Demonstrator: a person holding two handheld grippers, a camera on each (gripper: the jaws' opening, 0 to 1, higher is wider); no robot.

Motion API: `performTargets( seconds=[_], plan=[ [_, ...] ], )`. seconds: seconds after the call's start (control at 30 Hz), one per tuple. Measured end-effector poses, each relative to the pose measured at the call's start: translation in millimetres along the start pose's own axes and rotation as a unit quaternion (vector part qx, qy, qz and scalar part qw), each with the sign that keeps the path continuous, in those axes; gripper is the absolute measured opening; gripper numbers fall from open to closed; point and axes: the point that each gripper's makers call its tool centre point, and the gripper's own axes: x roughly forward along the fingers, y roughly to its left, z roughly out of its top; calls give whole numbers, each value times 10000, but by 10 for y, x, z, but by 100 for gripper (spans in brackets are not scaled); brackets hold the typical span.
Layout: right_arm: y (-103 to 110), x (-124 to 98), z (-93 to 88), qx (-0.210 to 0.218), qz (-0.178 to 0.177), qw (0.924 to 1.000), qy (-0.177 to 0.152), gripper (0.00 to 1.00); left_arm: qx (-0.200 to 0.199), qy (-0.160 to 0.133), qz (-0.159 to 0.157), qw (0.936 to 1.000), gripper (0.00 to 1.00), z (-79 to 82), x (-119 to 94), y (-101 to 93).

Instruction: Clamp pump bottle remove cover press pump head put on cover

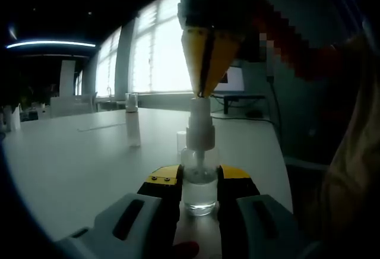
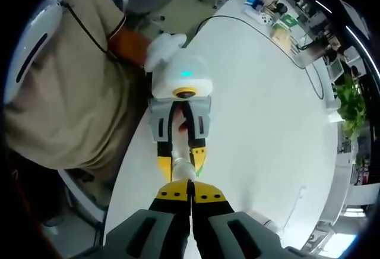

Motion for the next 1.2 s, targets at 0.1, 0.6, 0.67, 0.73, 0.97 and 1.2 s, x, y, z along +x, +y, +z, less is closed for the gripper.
performTargets(
  seconds=[0.1, 0.6, 0.67, 0.73, 0.97, 1.2],
  plan=[
    [-22, -1, -32, -50, -176, 9998, 37, 0, 1, -1, -13, 10000, 14, -1, 2, -5],
    [8, -164, -9, 140, -504, 9966, -643, 0, 19, -1, -10, 10000, 14, 2, 6, -16],
    [14, -154, -31, 181, -549, 9960, -688, 0, 18, 0, -5, 10000, 14, 0, 6, -9],
    [15, -154, -43, 203, -584, 9954, -733, 0, 13, 0, 9, 10000, 14, -2, 5, 0],
    [17, -178, -108, 384, -737, 9919, -959, 0, 19, -1, 9, 10000, 14, -6, 5, 8],
    [55, -201, -140, 555, -901, 9872, -1190, 0, 16, -1, 10, 10000, 14, -5, 6, 6]
  ],
)
